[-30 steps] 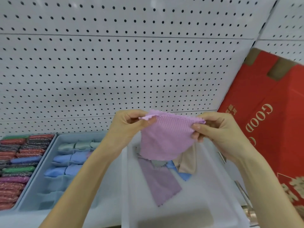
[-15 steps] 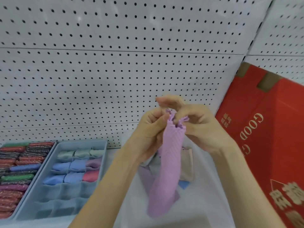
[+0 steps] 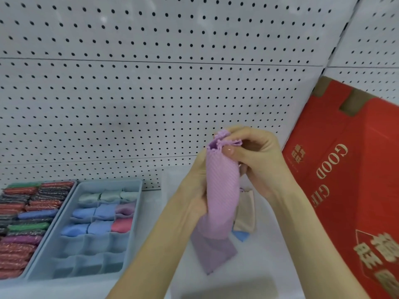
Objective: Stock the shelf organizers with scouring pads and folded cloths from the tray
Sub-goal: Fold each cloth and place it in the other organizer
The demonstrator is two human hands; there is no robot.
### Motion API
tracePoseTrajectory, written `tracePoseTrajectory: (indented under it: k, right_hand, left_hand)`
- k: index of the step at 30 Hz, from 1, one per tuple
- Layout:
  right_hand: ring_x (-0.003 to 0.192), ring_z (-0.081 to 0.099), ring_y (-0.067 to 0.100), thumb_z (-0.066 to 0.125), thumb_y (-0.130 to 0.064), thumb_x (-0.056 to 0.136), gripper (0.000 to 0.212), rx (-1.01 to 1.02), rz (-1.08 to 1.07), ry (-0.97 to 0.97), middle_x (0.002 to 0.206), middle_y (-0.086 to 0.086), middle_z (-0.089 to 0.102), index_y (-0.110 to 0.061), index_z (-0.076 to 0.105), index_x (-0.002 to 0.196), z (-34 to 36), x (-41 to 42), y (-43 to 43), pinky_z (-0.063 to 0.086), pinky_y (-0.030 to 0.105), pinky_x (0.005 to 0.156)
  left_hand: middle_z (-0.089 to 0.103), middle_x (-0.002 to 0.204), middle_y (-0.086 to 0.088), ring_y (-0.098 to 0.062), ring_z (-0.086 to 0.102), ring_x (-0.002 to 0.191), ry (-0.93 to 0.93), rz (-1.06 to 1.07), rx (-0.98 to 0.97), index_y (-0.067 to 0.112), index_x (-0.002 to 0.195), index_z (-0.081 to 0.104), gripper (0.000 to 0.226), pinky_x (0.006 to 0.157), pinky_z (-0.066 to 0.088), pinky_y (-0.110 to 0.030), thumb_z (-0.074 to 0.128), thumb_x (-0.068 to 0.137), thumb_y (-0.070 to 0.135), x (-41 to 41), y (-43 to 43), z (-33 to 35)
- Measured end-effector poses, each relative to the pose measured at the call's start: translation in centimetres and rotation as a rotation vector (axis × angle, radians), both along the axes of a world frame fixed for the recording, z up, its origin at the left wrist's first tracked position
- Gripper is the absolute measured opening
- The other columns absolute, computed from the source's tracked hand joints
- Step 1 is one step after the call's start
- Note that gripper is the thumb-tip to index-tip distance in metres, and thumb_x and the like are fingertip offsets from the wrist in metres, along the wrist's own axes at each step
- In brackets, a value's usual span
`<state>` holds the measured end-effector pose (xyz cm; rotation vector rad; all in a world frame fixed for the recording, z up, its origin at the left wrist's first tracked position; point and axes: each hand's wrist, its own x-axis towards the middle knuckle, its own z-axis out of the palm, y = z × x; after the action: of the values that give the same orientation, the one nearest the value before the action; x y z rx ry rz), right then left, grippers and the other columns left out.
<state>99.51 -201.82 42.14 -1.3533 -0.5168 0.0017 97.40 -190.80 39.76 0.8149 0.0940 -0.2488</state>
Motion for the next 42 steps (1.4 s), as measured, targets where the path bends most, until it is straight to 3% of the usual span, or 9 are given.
tracePoseTrajectory:
  k: [6,10,13,17,25,28,31,38,42]
  right_hand:
    - [0.041,0.051,0.009,0.073,-0.013,0.061,0.008,0.05,-0.174,0.156,0.063,0.001,0.065,-0.019,0.072,0.066,0.7,-0.4,0.2,0.035,0.016,0.035]
    - [0.045,0.052,0.009,0.073,-0.004,0.074,0.012,0.017,-0.279,0.168,0.063,-0.003,0.065,-0.016,0.07,0.073,1.0,-0.3,0.1,0.037,0.017,0.036]
    - [0.058,0.06,0.008,0.071,0.002,0.075,0.016,0.031,-0.308,0.102,0.067,-0.004,0.068,-0.014,0.07,0.073,1.2,-0.1,0.2,0.045,0.02,0.046]
    - [0.071,0.065,0.009,0.073,0.004,0.073,0.018,0.033,-0.33,0.048,0.071,-0.003,0.07,-0.014,0.07,0.074,1.2,0.3,0.5,0.052,0.022,0.063]
    - [0.073,0.063,0.01,0.072,-0.012,0.079,0.02,0.023,-0.381,0.074,0.078,-0.002,0.068,-0.014,0.067,0.098,-0.1,1.0,-0.2,0.049,0.021,0.063]
    - [0.07,0.064,0.009,0.065,-0.035,0.085,0.027,-0.104,-0.5,0.293,0.078,-0.003,0.068,-0.013,0.063,0.1,-2.1,0.8,-1.0,0.049,0.025,0.066]
    - [0.075,0.066,0.015,0.054,-0.054,0.074,0.051,-0.18,-0.252,0.482,0.077,0.001,0.071,-0.011,0.068,0.098,-5.0,-0.7,-1.9,0.052,0.032,0.073]
    - [0.069,0.063,0.007,0.064,-0.017,0.084,0.016,-0.263,-0.177,0.338,0.077,0.001,0.071,-0.002,0.068,0.089,-7.3,-2.2,-1.5,0.05,0.018,0.06]
    - [0.068,0.058,0.013,0.067,-0.019,0.084,0.009,-0.281,-0.227,0.246,0.08,0.023,0.066,-0.011,0.07,0.088,-8.0,-2.1,-1.3,0.047,0.024,0.059]
  left_hand:
    - [0.075,0.09,0.0,-0.016,0.073,0.081,-0.149,-0.053,0.093,0.023,0.091,0.075,0.045,0.067,0.059,-0.029,0.038,0.097,0.047,0.5,0.4,-0.8]
    - [0.069,0.117,-0.005,-0.023,0.064,0.111,-0.316,-0.097,0.268,0.028,0.114,0.065,0.071,0.09,0.053,-0.036,0.054,0.065,0.079,0.4,1.5,-1.7]
    - [0.073,0.105,-0.004,-0.02,0.069,0.099,-0.408,-0.17,0.311,0.015,0.109,0.064,0.048,0.082,0.055,-0.031,0.073,0.074,0.047,0.0,2.0,-1.7]
    - [0.075,0.087,-0.004,-0.018,0.072,0.08,-0.373,-0.196,0.267,0.009,0.098,0.065,0.023,0.069,0.056,-0.025,0.059,0.076,0.01,-0.2,2.1,-1.3]
    - [0.072,0.096,-0.017,-0.026,0.071,0.088,-0.25,-0.302,0.242,-0.003,0.104,0.065,0.03,0.073,0.057,-0.03,0.049,0.088,0.017,-0.8,2.2,-2.1]
    - [0.073,0.098,-0.011,-0.021,0.071,0.089,-0.229,-0.243,0.218,0.002,0.1,0.069,0.029,0.073,0.057,-0.028,0.049,0.087,0.018,-0.8,2.3,-2.2]
    - [0.075,0.088,-0.005,-0.015,0.071,0.08,-0.19,-0.163,0.23,0.012,0.083,0.077,0.026,0.069,0.059,-0.029,0.053,0.082,0.021,-0.4,2.6,-2.4]
    - [0.075,0.095,0.002,-0.015,0.071,0.086,-0.165,-0.1,0.349,0.018,0.089,0.076,0.031,0.073,0.059,-0.032,0.046,0.097,0.022,0.3,2.3,-3.0]
    - [0.074,0.101,-0.004,-0.019,0.07,0.09,-0.134,-0.098,0.377,0.01,0.102,0.07,0.029,0.079,0.058,-0.033,0.044,0.099,0.023,0.5,2.2,-3.4]
